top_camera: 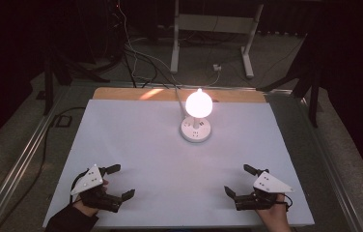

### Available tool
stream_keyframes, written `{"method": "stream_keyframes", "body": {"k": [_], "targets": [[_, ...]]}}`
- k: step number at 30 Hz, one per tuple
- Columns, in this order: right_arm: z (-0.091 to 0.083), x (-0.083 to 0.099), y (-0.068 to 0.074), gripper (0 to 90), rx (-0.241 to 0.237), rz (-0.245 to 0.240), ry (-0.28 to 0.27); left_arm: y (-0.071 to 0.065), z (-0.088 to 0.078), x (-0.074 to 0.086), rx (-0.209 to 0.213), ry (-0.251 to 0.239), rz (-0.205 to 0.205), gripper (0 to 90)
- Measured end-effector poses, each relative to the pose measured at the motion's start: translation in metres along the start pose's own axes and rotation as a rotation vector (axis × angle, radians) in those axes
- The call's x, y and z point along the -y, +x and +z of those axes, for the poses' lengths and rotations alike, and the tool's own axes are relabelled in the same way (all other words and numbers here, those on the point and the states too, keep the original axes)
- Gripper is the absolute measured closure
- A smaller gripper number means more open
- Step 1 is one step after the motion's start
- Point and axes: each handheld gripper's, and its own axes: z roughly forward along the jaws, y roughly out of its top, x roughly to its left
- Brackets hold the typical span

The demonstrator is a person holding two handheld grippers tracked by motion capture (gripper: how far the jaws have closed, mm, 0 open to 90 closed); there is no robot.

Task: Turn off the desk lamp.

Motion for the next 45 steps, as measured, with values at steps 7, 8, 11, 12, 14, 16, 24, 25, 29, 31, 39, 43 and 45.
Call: {"method": "stream_keyframes", "body": {"k": [7,8,11,12,14,16,24,25,29,31,39,43,45], "targets": [[-0.001,-0.001,0.0,0.0,0.006,-0.005,0.002,-0.001,0.001,0.0,0.002,0.006,0.006,0.5],[0.0,-0.001,0.0,0.0,0.006,-0.004,0.004,-0.001,0.0,0.0,0.002,0.004,0.003,0.5],[0.0,0.0,0.001,0.0,0.01,-0.007,0.009,-0.001,0.0,0.0,0.001,0.005,0.006,0.5],[0.0,0.0,0.001,0.0,0.01,-0.007,0.008,-0.001,0.0,0.0,0.003,0.002,0.005,0.5],[0.0,-0.001,0.0,0.0,0.009,-0.006,0.003,-0.001,0.0,0.0,0.004,0.001,0.003,0.5],[0.0,-0.001,0.0,0.0,-0.001,0.005,-0.003,-0.001,0.0,0.0,0.002,0.005,0.007,0.5],[0.002,-0.002,0.001,0.0,0.007,0.028,0.025,-0.001,0.0,0.0,0.004,0.001,0.006,0.5],[0.002,-0.002,0.001,0.0,0.004,0.038,0.024,-0.001,0.0,-0.001,0.004,-0.002,0.005,0.5],[0.002,-0.005,0.002,0.0,-0.01,0.061,0.041,-0.001,0.0,-0.001,0.004,-0.006,0.001,0.5],[0.002,-0.008,0.004,0.0,-0.012,0.049,0.041,-0.001,0.0,-0.001,0.005,-0.008,-0.004,0.5],[0.004,-0.017,0.006,0.0,-0.037,0.068,0.042,-0.001,0.0,0.0,0.004,-0.003,0.0,0.5],[0.003,-0.022,0.007,0.0,-0.038,0.065,0.039,-0.001,0.0,-0.001,0.004,-0.005,-0.002,0.5],[0.003,-0.025,0.007,0.0,-0.038,0.063,0.03,-0.001,0.0,0.0,0.003,-0.003,0.0,0.5]]}}
